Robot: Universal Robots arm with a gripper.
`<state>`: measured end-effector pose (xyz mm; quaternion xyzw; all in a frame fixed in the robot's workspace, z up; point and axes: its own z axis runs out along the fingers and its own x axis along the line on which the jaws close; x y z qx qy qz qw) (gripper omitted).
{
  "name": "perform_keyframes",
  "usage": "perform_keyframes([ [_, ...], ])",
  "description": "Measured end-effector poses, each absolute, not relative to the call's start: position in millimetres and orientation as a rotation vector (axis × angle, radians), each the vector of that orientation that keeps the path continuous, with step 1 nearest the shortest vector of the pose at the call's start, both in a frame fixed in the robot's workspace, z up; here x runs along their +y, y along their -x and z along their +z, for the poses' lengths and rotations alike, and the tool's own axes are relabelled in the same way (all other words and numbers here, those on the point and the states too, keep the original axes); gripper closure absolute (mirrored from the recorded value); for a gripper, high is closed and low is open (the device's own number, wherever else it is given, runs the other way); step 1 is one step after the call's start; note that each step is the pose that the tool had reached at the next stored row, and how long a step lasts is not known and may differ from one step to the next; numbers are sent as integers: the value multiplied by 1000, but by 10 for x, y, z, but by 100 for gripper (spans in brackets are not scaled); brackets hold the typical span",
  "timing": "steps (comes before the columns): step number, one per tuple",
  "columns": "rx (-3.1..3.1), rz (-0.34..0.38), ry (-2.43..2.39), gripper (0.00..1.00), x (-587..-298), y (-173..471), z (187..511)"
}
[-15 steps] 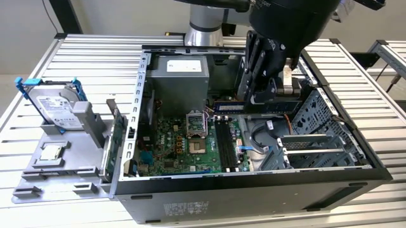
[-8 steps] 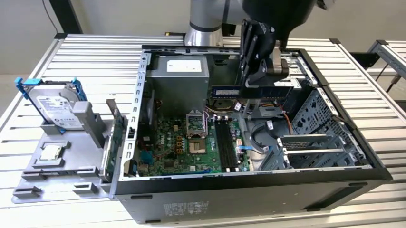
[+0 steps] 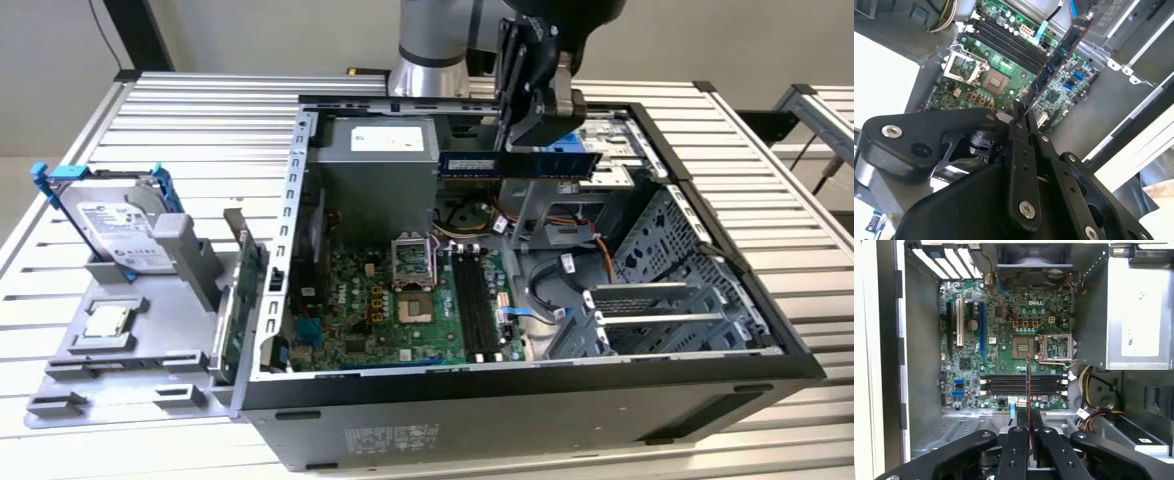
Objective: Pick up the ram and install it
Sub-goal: 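Pick up the ram and move it above insertion slot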
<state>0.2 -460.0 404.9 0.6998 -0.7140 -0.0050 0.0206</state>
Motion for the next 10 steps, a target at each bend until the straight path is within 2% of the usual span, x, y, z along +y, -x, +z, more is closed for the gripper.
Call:
perform_keyframes([
  [10,-2214,-15,-2170,100,-4514,-2,4049],
])
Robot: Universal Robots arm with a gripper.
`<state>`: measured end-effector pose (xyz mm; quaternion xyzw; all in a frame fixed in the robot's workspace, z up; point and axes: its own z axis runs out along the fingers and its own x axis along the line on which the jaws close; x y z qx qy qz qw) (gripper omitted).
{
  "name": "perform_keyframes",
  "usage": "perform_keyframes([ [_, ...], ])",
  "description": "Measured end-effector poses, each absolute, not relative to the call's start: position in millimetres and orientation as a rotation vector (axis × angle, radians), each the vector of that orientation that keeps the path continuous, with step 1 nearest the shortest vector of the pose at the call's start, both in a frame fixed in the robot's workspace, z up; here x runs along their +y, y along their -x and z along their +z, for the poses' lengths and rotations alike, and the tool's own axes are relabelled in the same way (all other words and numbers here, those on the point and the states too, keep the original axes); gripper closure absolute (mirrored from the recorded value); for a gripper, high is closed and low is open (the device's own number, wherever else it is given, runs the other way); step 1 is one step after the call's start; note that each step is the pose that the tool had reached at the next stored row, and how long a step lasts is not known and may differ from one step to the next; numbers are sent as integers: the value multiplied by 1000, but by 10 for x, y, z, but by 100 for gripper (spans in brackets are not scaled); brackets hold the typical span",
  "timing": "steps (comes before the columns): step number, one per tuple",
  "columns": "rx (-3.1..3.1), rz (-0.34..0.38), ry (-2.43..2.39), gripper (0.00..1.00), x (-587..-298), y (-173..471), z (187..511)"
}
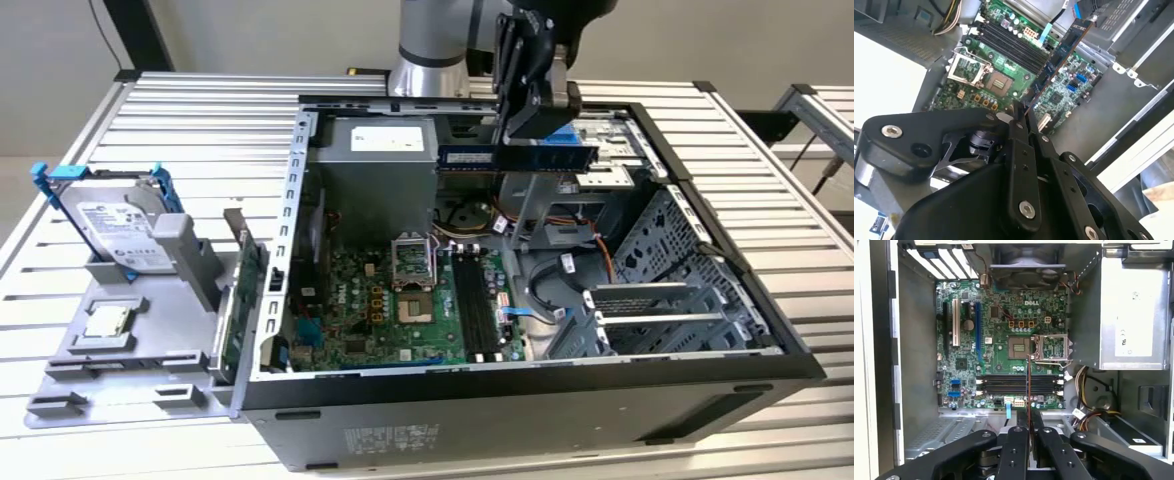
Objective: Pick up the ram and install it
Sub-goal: 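Pick up the ram and move it above insertion slot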
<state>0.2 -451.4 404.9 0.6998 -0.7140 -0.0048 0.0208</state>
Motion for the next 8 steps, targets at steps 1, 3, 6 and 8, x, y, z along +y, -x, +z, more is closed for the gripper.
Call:
perform_keyframes([
  [1,-2215,-17,-2171,100,-4505,-2,4049],
  [3,-2217,-22,-2173,100,-4494,-2,4049],
  [6,-2222,-34,-2178,100,-4463,-1,4049],
  [8,-2228,-49,-2185,100,-4433,-2,4049],
])
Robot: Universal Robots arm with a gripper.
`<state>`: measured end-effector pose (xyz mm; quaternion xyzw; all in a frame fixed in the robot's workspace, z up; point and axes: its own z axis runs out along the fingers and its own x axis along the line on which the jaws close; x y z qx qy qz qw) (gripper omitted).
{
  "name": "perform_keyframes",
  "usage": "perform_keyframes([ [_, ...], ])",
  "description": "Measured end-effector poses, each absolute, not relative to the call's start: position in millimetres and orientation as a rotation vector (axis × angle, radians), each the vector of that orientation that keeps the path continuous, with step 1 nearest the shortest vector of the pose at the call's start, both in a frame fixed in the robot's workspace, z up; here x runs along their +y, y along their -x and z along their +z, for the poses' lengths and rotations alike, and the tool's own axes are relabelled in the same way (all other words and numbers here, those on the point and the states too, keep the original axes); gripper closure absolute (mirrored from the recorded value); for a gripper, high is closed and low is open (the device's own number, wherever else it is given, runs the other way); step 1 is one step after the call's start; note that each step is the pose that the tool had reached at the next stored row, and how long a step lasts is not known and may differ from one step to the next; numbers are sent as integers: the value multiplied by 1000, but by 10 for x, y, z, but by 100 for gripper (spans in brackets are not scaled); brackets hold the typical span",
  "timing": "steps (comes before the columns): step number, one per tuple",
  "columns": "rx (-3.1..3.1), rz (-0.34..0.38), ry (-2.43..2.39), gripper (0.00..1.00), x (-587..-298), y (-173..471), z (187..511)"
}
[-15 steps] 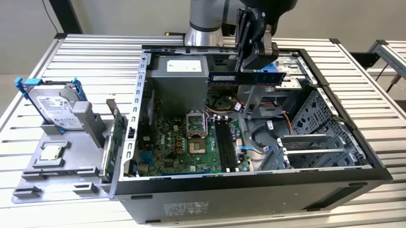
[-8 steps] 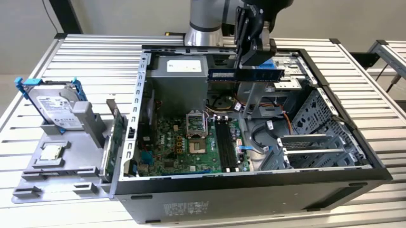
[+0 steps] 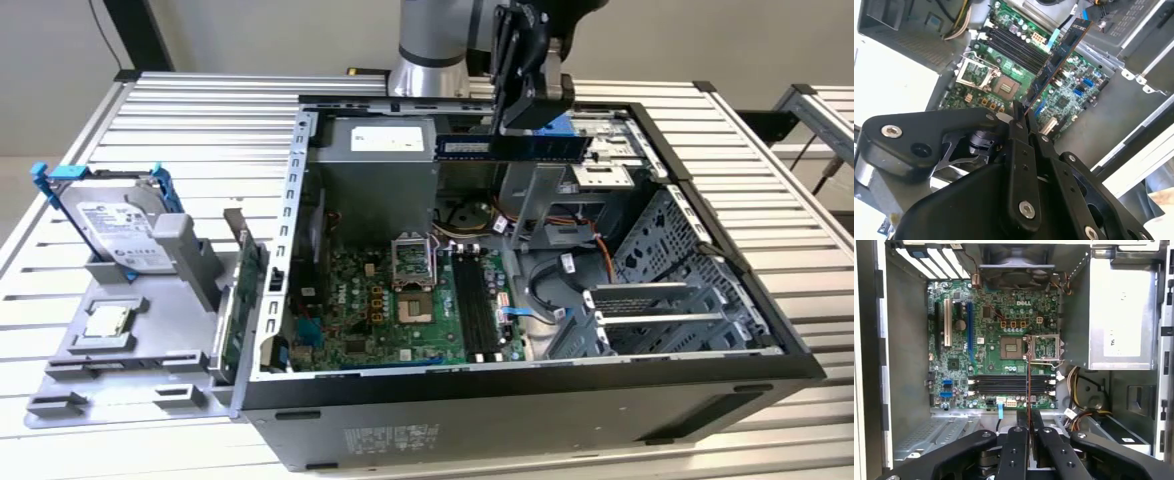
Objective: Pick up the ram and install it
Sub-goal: 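Pick up the ram and move it above insertion slot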
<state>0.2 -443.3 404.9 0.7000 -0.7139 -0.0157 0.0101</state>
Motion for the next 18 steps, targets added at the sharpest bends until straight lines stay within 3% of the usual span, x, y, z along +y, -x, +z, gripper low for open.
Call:
perform_keyframes([
  [18,-2240,-76,-2197,100,-4406,-1,4048],
])
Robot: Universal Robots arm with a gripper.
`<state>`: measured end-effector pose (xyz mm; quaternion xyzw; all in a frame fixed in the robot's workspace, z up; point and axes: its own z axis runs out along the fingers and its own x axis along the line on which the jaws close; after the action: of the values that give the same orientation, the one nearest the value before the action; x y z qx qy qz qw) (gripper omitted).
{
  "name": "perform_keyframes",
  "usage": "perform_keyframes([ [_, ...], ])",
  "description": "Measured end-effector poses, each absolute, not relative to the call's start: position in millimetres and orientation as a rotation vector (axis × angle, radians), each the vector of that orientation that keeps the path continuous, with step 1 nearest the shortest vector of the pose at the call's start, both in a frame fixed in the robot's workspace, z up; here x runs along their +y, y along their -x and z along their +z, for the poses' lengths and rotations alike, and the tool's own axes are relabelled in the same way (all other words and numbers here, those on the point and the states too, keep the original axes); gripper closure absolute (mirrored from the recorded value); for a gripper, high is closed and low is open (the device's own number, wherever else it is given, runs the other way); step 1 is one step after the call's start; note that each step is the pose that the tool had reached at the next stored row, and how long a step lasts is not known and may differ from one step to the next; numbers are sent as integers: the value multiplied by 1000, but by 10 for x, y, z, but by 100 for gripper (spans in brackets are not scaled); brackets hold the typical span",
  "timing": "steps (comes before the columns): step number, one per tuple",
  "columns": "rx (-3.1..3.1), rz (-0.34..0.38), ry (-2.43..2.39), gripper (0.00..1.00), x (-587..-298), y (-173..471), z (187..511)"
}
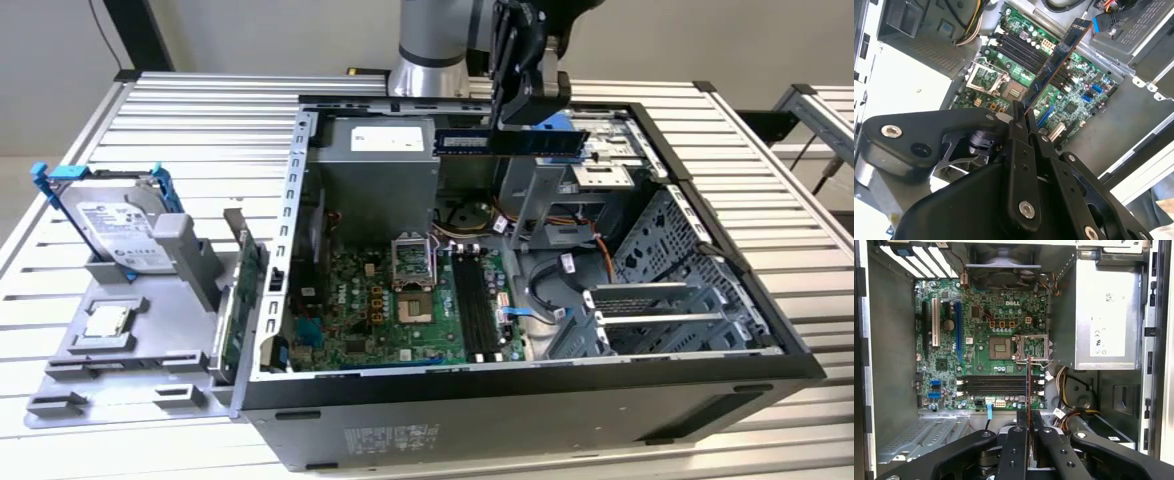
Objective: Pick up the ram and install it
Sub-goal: 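Pick up the ram and move it above insertion slot, then insert the ram into the slot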
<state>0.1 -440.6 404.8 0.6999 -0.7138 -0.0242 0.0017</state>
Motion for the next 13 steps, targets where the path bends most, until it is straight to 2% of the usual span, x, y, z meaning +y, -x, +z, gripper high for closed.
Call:
perform_keyframes([
  [13,-2393,-76,-2034,100,-4405,-2,4048],
])
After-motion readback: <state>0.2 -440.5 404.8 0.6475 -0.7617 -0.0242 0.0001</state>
